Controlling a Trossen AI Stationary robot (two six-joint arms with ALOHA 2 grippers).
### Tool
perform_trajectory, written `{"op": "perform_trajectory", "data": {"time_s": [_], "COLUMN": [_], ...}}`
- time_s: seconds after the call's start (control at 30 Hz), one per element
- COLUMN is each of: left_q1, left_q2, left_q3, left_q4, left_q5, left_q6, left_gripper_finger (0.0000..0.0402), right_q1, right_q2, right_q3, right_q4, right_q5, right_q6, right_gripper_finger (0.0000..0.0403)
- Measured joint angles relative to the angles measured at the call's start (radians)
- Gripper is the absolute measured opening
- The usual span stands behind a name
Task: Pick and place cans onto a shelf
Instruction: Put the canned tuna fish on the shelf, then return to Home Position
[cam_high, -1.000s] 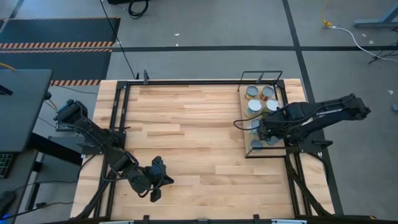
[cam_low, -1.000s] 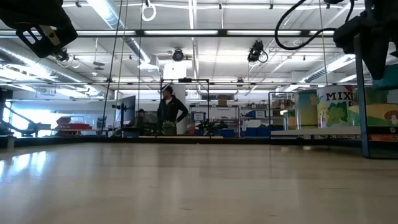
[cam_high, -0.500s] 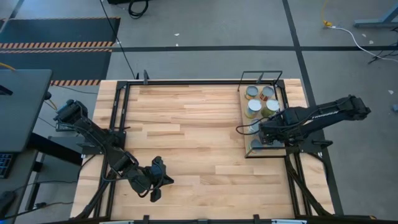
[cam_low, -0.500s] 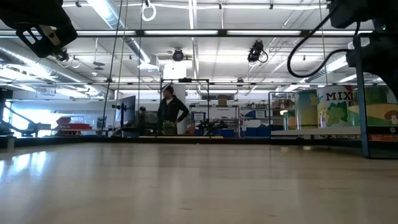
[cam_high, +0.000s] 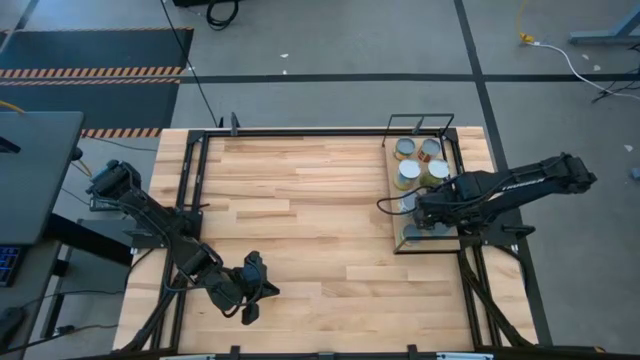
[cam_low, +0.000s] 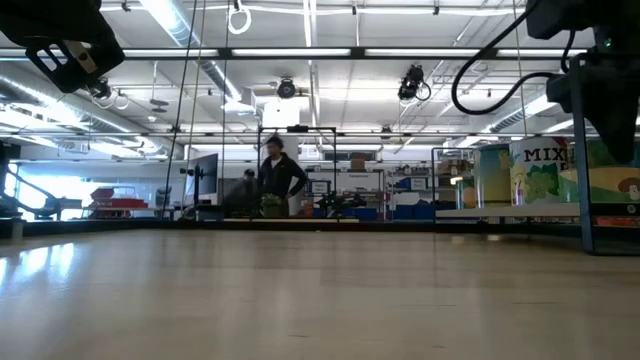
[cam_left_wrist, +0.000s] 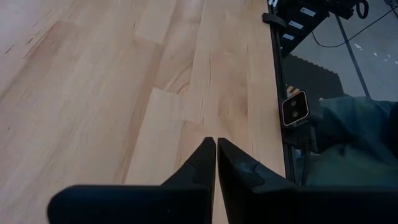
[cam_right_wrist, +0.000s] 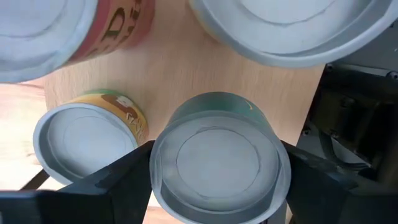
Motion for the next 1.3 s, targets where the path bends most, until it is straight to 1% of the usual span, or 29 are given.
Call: {"op": "perform_trajectory", "data": {"time_s": [0.13,0.43,0.57,0.87,1.13,1.3], "left_q1": [0.0,0.0,0.0,0.0,0.0,0.0], "left_q2": [0.0,0.0,0.0,0.0,0.0,0.0], "left_q3": [0.0,0.0,0.0,0.0,0.0,0.0], "left_q4": [0.0,0.0,0.0,0.0,0.0,0.0], "left_q5": [0.0,0.0,0.0,0.0,0.0,0.0], "left_q6": [0.0,0.0,0.0,0.0,0.0,0.0], "left_gripper_finger": [0.0023,0.0023,0.0023,0.0023,0.0023,0.0023], "right_q1": [0.0,0.025,0.025,0.025,0.025,0.025], "right_q2": [0.013,0.117,0.124,0.123,0.121,0.12], "right_q3": [0.0,0.0,0.0,0.0,0.002,0.031], "right_q4": [0.001,0.004,0.003,0.003,0.0,0.005], "right_q5": [0.0,0.013,0.013,0.016,0.0,-0.009], "right_q6": [0.042,0.067,0.066,0.07,0.056,0.047], "right_gripper_finger": [0.031,0.0311,0.0315,0.0345,0.0344,0.0341]}}
